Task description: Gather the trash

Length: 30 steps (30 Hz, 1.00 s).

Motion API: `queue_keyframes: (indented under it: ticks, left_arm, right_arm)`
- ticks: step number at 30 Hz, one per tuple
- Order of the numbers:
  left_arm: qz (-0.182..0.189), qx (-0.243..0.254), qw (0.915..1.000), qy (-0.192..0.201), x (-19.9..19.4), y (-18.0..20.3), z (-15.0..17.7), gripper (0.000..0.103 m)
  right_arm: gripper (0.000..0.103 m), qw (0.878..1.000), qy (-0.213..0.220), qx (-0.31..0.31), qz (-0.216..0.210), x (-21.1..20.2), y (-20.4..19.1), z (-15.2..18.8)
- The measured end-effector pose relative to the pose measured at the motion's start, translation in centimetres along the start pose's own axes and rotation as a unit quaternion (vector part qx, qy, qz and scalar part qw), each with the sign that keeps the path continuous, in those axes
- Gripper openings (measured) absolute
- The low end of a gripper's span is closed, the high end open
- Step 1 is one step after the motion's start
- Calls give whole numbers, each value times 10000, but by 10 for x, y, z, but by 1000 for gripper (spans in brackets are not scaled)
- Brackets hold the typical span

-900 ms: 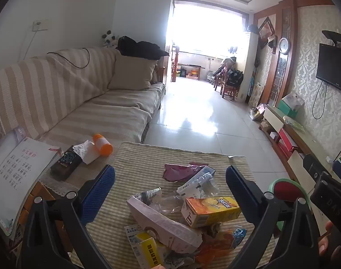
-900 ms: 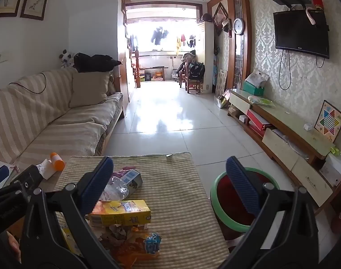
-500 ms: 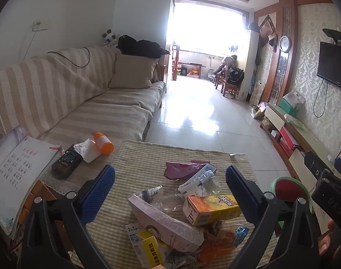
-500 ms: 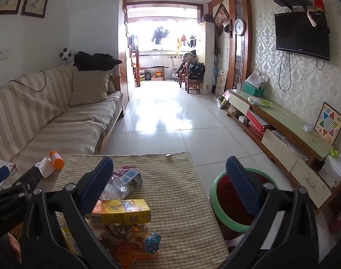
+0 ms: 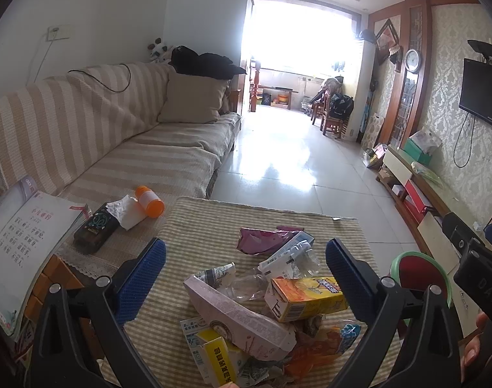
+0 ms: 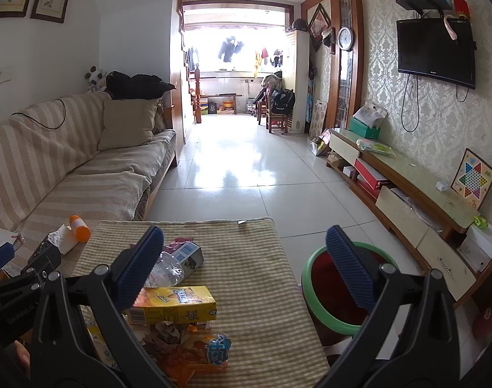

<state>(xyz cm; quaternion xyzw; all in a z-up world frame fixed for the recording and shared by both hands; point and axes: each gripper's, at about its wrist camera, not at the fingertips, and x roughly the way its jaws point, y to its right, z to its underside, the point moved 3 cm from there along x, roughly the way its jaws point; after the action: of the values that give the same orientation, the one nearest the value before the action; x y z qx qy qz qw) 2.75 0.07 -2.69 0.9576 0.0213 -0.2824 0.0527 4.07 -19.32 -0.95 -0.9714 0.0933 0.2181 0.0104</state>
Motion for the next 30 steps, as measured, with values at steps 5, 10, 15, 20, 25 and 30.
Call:
queue_keyframes:
  ticks: [5, 10, 15, 20, 25, 30]
  left_arm:
    - [3, -3, 10000, -2, 0, 0, 0, 95]
    - [1, -2, 10000, -2, 0, 0, 0, 95]
    - [-14, -5, 10000, -11, 1, -1, 0, 95]
    - [-18, -18, 10000, -18, 2, -3, 1, 95]
    - [-20, -16, 10000, -18, 3, -3, 1, 95]
    - [-18, -17, 10000, -16, 3, -4, 1, 95]
  right_arm:
    - [99, 10000, -6, 7, 11, 0, 1, 0]
    - [99, 10000, -7, 7, 12, 0, 1, 1]
    - [99, 10000, -39, 23, -5, 2, 2, 1]
    - [99, 10000, -85, 8, -9, 7, 0, 4]
    - [99, 10000, -89, 7, -8, 7, -2, 3]
    - [99, 10000, -88, 9, -4, 6, -2, 3]
